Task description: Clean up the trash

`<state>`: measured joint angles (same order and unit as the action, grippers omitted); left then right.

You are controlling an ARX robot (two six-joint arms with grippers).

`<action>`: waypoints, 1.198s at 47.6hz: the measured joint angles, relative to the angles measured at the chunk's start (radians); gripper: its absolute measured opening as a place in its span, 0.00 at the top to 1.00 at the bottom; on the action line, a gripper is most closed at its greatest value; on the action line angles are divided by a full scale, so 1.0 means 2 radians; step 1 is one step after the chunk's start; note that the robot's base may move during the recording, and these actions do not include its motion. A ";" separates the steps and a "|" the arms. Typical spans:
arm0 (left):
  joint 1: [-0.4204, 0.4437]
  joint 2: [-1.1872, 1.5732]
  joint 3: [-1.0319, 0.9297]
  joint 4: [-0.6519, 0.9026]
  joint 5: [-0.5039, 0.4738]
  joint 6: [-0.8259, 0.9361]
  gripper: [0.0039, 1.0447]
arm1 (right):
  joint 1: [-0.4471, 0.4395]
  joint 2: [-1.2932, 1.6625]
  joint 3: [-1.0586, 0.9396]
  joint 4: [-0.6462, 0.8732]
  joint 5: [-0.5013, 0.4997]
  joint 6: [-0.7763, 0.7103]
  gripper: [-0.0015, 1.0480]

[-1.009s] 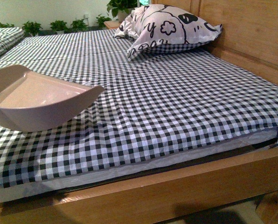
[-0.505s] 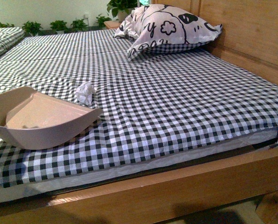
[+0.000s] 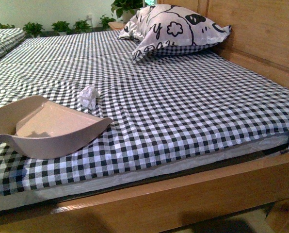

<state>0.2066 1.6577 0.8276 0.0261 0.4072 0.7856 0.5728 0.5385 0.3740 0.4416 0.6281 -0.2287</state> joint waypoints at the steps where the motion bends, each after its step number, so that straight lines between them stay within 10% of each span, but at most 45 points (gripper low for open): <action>1: 0.000 0.000 0.002 -0.008 0.000 0.002 0.75 | 0.000 0.000 0.000 0.000 0.000 0.000 0.82; 6: 0.000 0.000 0.003 -0.013 0.001 0.005 0.75 | 0.000 0.000 0.000 0.000 0.000 0.000 0.82; 16: -0.001 0.000 0.004 -0.013 0.001 0.006 0.75 | -0.017 0.145 0.165 -0.358 -0.061 0.117 0.82; 33: -0.001 0.000 0.004 -0.014 0.003 0.008 0.75 | -0.045 0.506 0.390 -0.284 -0.204 0.087 0.82; 57: -0.001 0.000 0.004 -0.014 0.004 0.009 0.75 | 0.027 0.919 0.882 -0.518 -0.255 0.093 0.82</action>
<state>0.2039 1.6577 0.8356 -0.0017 0.4152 0.8040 0.6270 2.3756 2.1376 -0.5949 0.1173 -0.0418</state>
